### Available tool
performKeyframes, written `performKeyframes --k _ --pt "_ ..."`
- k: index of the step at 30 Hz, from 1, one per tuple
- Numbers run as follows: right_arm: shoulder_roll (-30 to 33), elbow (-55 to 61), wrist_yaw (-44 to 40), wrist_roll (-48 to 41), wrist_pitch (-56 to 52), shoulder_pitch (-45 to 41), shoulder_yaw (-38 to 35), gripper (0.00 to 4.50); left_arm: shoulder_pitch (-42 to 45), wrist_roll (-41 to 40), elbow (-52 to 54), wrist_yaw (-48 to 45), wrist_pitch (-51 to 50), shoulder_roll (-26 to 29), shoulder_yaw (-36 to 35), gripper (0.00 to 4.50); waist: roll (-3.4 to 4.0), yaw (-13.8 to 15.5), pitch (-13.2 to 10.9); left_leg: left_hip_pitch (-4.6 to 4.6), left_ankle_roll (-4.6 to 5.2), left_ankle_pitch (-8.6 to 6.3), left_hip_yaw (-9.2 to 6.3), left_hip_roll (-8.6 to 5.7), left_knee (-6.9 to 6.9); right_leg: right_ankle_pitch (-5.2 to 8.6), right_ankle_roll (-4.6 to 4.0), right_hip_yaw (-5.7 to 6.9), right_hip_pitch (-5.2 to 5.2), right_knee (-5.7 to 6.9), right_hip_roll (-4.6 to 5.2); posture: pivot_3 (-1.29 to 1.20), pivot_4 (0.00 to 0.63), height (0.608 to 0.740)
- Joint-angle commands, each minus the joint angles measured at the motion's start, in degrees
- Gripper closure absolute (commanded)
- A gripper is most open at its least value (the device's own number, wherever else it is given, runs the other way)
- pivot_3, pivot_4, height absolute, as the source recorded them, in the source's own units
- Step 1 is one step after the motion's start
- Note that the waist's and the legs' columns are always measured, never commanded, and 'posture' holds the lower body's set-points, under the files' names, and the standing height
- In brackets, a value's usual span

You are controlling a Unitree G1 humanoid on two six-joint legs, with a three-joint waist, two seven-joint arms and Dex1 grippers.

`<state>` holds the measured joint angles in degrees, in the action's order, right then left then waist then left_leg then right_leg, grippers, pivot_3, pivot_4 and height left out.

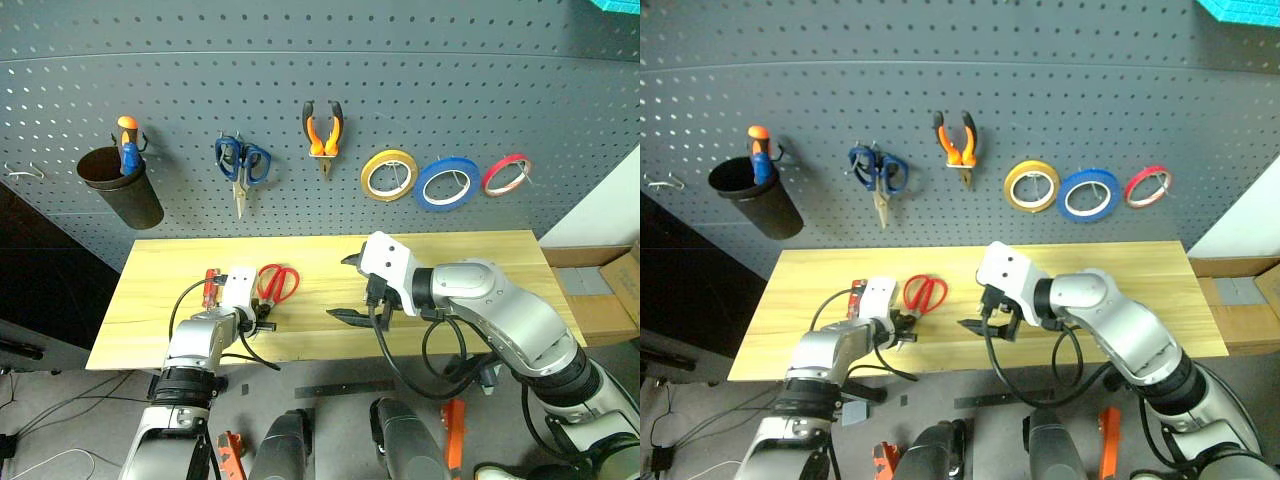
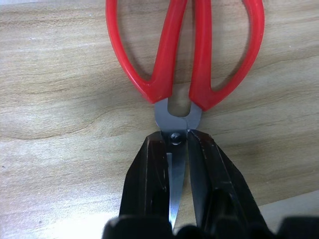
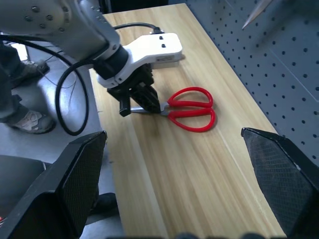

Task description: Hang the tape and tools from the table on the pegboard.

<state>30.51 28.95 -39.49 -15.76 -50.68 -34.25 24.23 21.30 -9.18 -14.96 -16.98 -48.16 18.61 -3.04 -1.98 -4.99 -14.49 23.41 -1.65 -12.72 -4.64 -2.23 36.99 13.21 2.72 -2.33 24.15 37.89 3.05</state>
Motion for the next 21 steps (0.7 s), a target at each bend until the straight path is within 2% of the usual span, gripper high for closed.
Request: performKeyframes --k 1,6,9,12,21 --pt "0.4 2.6 1.1 1.1 2.0 0.4 -2.1 0.0 -3.1 0.3 6.2 0.3 4.2 -0.1 -0.4 4.24 0.0 0.0 0.0 0.0 0.0 0.0 0.0 0.0 0.0 0.0 0.0 0.01 0.0 -0.01 0.0 -0.16 0.204 0.74" --pt "1.0 4.2 1.7 1.9 4.2 1.6 -3.8 0.0 -12.1 0.7 17.8 0.1 11.4 0.7 -1.1 4.24 0.0 0.1 0.0 0.02 0.0 -0.02 0.01 0.03 -0.07 -0.01 -0.01 -0.02 0.01 -0.12 0.05 -0.17 0.206 0.74" --pt "1.3 4.5 2.0 2.9 7.5 2.2 -5.1 0.0 -19.1 2.5 25.0 -0.6 20.6 2.3 -1.2 4.24 0.0 -0.2 0.0 0.02 0.01 -0.02 0.07 0.06 -0.09 0.0 -0.01 -0.07 0.02 -0.16 0.04 -0.16 0.207 0.74" --pt "2.1 4.0 1.1 3.4 10.3 2.1 -6.0 0.0 -22.6 3.4 29.5 -0.1 27.9 2.7 -2.3 4.24 0.0 0.2 0.0 0.02 0.01 -0.02 0.04 0.07 -0.08 0.0 -0.02 -0.03 0.0 -0.18 0.04 -0.15 0.205 0.74" --pt "3.3 -1.2 -3.6 2.2 16.9 0.0 -10.9 0.0 -22.7 10.0 33.9 1.9 43.6 7.2 -4.8 4.24 -0.04 0.4 0.0 0.03 0.12 0.05 0.09 0.04 -0.02 -0.03 0.06 -0.02 -0.09 -0.29 0.03 -0.11 0.195 0.74"
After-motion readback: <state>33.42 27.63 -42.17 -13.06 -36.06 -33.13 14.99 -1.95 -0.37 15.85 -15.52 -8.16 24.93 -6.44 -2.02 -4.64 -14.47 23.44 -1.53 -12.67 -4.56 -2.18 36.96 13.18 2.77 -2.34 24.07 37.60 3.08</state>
